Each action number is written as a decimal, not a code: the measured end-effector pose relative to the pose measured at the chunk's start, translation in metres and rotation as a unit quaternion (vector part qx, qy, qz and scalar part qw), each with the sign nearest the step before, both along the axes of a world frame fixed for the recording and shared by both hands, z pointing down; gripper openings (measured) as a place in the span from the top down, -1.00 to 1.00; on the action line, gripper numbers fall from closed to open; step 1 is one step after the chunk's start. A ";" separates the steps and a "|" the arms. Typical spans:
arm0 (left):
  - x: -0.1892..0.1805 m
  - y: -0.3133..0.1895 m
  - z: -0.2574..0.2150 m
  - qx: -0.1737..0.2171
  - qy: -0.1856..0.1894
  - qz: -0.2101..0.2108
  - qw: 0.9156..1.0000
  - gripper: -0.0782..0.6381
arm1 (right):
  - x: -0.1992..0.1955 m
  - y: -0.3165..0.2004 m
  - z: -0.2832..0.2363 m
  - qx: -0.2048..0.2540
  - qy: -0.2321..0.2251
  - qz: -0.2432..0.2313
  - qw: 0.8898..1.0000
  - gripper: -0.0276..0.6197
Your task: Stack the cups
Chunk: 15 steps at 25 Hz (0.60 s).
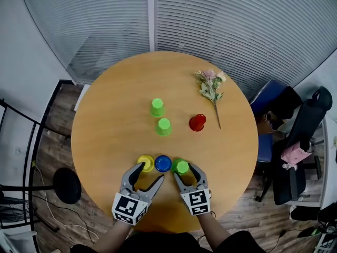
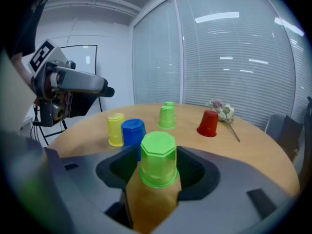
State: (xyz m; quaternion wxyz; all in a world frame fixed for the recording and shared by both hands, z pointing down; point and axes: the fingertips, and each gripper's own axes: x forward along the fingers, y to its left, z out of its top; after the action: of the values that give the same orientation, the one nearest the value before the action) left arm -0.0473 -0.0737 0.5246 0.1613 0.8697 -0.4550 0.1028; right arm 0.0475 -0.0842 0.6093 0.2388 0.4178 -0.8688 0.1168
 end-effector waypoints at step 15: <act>-0.023 -0.040 -0.014 0.029 -0.025 -0.007 0.999 -0.06 | -0.005 -0.022 -0.071 0.036 -0.055 0.030 0.997 0.12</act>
State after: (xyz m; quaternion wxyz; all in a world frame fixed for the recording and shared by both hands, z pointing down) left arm -0.0707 -0.1138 0.5109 0.1253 0.8678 -0.4681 0.1100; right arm 0.0430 -0.1066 0.5387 0.1717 0.4448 -0.8714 0.1153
